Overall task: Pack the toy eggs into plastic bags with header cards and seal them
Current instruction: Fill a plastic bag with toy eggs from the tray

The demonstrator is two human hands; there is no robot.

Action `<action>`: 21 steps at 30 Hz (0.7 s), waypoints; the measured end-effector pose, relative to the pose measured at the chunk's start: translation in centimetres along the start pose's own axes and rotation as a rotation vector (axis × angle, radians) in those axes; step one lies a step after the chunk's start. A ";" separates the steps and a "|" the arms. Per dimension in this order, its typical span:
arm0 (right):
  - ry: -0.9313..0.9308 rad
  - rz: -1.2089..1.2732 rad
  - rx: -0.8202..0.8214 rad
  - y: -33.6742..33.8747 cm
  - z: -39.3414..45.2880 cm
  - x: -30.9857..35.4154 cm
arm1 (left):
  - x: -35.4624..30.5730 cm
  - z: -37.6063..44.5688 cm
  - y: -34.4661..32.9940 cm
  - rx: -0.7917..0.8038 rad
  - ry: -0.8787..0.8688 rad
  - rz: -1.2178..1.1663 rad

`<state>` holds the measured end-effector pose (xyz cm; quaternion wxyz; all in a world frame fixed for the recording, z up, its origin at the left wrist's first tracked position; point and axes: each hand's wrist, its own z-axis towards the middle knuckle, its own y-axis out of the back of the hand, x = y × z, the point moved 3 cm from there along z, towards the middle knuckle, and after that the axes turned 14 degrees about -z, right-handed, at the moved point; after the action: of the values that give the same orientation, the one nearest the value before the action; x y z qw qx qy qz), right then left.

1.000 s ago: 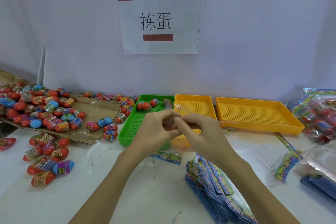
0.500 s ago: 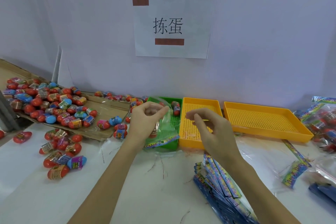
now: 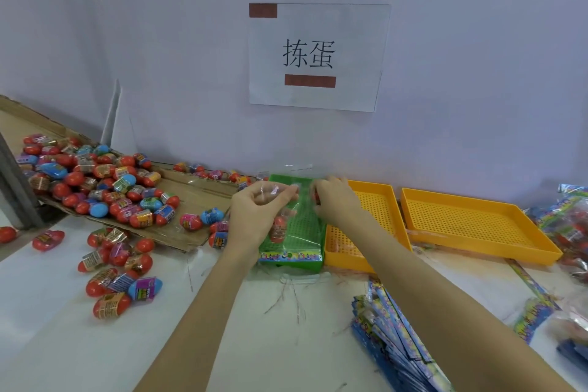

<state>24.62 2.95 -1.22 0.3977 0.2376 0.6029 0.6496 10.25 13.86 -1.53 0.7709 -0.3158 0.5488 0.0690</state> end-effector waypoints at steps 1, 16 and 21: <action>-0.023 0.052 -0.051 0.0 0.2 0.0 | 0.0 0.0 0.0 0.005 0.001 0.009; -0.116 1.223 -0.673 4.9 -13.6 -5.3 | 1.0 -1.4 -2.9 0.185 -0.098 0.337; 0.107 0.880 -0.629 5.3 -14.0 -3.6 | 1.2 -2.4 -4.1 0.297 -0.153 0.385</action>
<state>14.43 -7.98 2.31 0.1087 0.3036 0.2427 0.9149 10.67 8.96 -1.35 0.8208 -0.0825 0.5430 0.1568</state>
